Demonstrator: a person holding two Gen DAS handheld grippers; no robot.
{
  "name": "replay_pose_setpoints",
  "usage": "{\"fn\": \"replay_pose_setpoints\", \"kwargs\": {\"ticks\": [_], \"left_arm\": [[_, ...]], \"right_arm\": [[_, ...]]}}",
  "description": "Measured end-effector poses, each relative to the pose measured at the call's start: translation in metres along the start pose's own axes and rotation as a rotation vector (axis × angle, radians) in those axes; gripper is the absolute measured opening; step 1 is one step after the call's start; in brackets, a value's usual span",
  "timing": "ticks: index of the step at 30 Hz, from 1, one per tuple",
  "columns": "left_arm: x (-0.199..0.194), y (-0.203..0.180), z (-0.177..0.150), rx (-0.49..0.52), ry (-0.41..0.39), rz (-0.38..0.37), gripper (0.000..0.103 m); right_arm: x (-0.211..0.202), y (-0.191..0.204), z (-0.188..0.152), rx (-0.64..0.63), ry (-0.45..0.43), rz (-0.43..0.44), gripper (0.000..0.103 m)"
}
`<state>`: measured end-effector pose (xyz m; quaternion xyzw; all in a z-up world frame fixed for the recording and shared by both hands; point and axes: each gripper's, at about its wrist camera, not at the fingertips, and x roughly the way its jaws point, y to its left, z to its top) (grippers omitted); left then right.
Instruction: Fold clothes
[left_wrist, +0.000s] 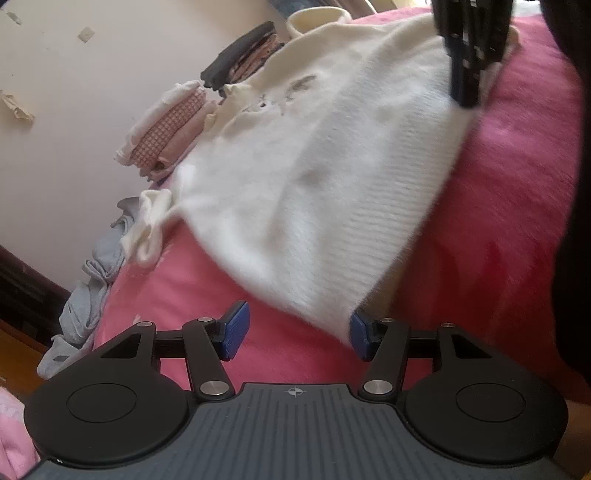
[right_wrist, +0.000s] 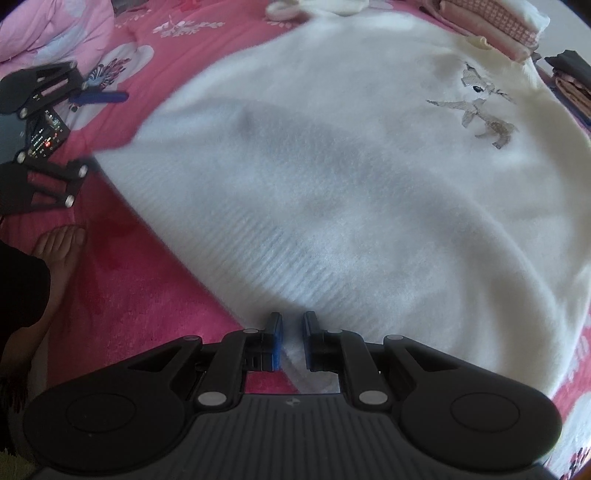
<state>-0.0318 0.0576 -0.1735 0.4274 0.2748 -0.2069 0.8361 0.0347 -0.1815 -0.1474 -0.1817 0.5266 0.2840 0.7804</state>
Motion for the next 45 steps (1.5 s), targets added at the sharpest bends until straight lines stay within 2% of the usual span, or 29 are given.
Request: {"fn": "replay_pose_setpoints", "kwargs": {"ticks": [2, 4, 7, 9, 14, 15, 18, 21, 24, 28, 45], "left_arm": [[-0.002, 0.005, -0.002, -0.050, 0.024, -0.016, 0.056], [-0.005, 0.018, -0.005, -0.143, 0.051, -0.054, 0.056], [-0.008, 0.046, -0.017, -0.355, 0.106, -0.148, 0.056], [-0.012, 0.062, -0.028, -0.491, 0.133, -0.170, 0.056], [-0.019, 0.090, -0.031, -0.703, 0.080, -0.202, 0.056], [-0.018, 0.092, -0.029, -0.720, 0.066, -0.207, 0.056], [-0.003, 0.077, -0.006, -0.627, 0.034, -0.190, 0.056], [0.022, 0.059, 0.010, -0.553, 0.051, -0.145, 0.056], [0.045, 0.049, 0.014, -0.484, 0.083, -0.044, 0.055], [0.053, 0.055, 0.010, -0.514, 0.064, -0.015, 0.056], [0.071, 0.057, 0.012, -0.463, -0.001, 0.083, 0.059]], "right_arm": [[0.001, 0.001, 0.000, 0.000, -0.001, -0.001, 0.013], [0.001, 0.001, 0.001, -0.001, -0.001, -0.002, 0.013], [0.001, 0.001, 0.001, -0.003, -0.002, -0.002, 0.013], [0.002, 0.001, 0.001, -0.003, -0.002, -0.002, 0.013], [0.001, 0.001, 0.001, -0.003, -0.002, -0.006, 0.013], [0.002, 0.002, 0.001, -0.004, -0.003, -0.007, 0.013], [0.002, 0.003, 0.001, -0.005, -0.001, -0.011, 0.013], [0.002, 0.004, 0.001, -0.007, 0.000, -0.018, 0.013], [0.003, 0.005, 0.002, -0.008, 0.001, -0.024, 0.013], [0.004, 0.007, 0.002, -0.014, 0.005, -0.032, 0.013], [0.003, 0.011, 0.000, -0.001, 0.003, -0.043, 0.014]]}}
